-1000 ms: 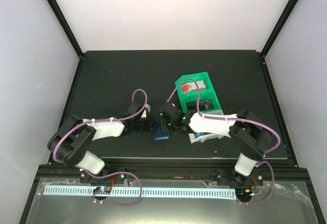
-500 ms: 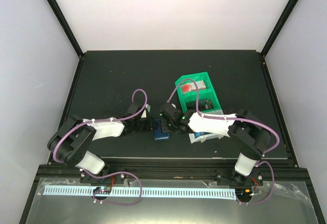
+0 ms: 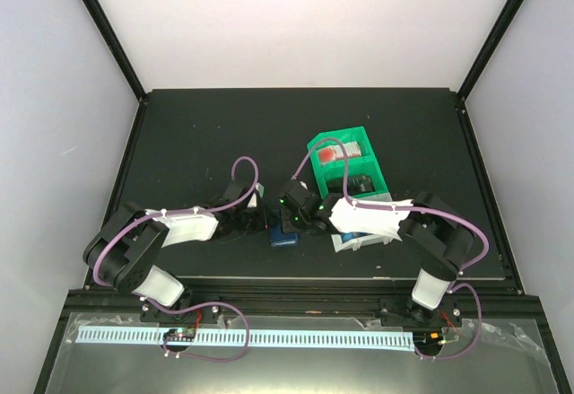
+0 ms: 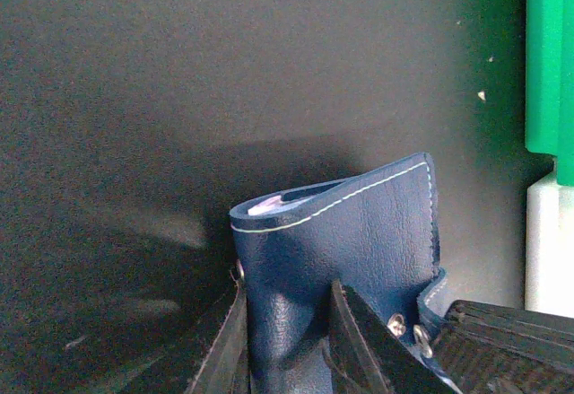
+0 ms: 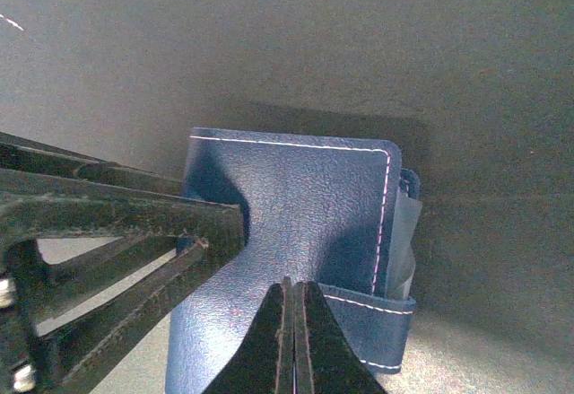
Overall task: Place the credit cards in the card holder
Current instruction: Close the card holder at the center of the board.
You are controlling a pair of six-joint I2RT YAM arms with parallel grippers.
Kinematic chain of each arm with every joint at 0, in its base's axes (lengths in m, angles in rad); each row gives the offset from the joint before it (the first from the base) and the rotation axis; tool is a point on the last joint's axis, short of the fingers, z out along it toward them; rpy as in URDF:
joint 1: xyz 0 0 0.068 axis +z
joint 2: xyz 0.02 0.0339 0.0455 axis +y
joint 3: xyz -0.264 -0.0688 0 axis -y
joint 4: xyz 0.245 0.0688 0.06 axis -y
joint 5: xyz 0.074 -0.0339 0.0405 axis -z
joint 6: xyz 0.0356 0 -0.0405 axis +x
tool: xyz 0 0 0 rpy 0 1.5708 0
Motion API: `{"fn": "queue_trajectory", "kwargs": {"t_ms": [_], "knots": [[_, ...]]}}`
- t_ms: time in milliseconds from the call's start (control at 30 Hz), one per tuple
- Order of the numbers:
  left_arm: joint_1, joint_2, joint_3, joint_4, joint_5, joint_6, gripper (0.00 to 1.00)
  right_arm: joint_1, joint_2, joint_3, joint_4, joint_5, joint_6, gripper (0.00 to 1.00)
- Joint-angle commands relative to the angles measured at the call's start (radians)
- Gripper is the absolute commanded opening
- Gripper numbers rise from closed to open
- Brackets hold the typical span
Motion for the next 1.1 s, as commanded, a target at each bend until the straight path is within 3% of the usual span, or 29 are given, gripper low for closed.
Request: {"fn": "queue_trajectory", "kwargs": {"t_ms": [0, 500, 1067], "knots": [[-0.006, 0.048, -0.045, -0.122, 0.007, 0.011, 0.25, 0.005, 0.031, 0.025, 0.013, 0.010, 0.008, 0.01], [-0.005, 0.053, -0.045, -0.116, 0.011, 0.014, 0.25, 0.006, 0.071, 0.048, -0.001, -0.013, -0.009, 0.01], [-0.001, 0.061, -0.045, -0.114, 0.013, 0.017, 0.25, 0.015, 0.116, -0.063, 0.043, -0.077, 0.063, 0.01]]}}
